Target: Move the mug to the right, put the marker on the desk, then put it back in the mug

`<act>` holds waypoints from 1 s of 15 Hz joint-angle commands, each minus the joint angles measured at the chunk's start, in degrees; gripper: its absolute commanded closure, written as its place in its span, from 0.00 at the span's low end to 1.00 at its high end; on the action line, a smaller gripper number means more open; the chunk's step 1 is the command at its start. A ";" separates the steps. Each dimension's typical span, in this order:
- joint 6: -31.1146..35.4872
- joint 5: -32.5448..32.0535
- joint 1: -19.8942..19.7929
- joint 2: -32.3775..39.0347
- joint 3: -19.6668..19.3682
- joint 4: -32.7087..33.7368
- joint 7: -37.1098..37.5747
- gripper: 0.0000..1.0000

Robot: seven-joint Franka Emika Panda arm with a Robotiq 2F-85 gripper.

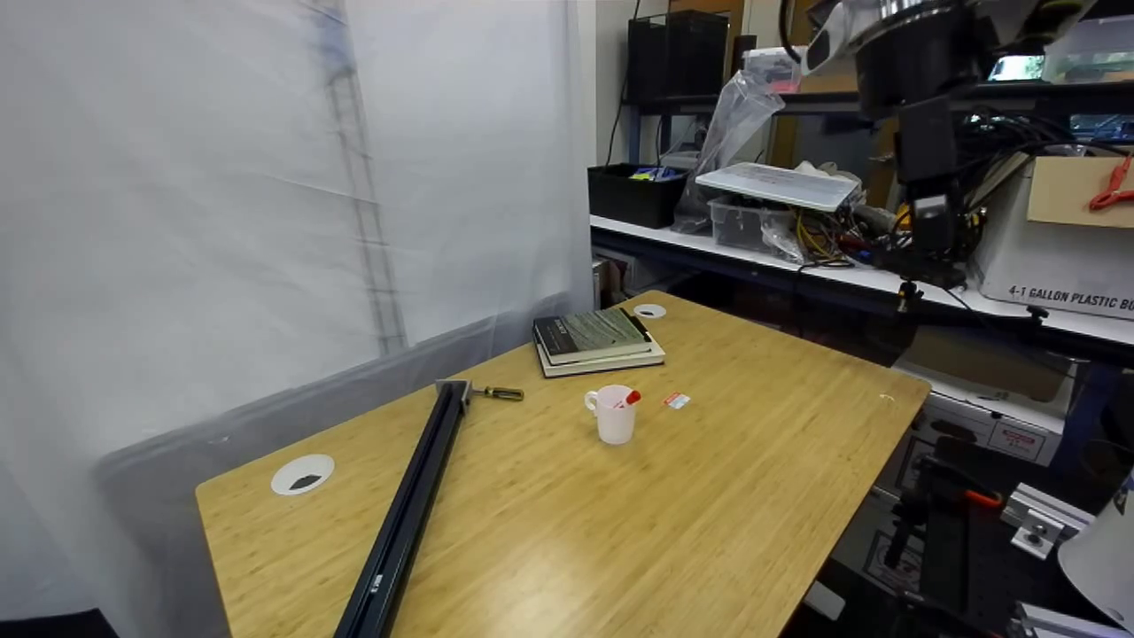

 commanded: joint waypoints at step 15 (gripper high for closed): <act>18.76 -9.22 -1.67 21.23 -0.02 2.13 -1.36 0.00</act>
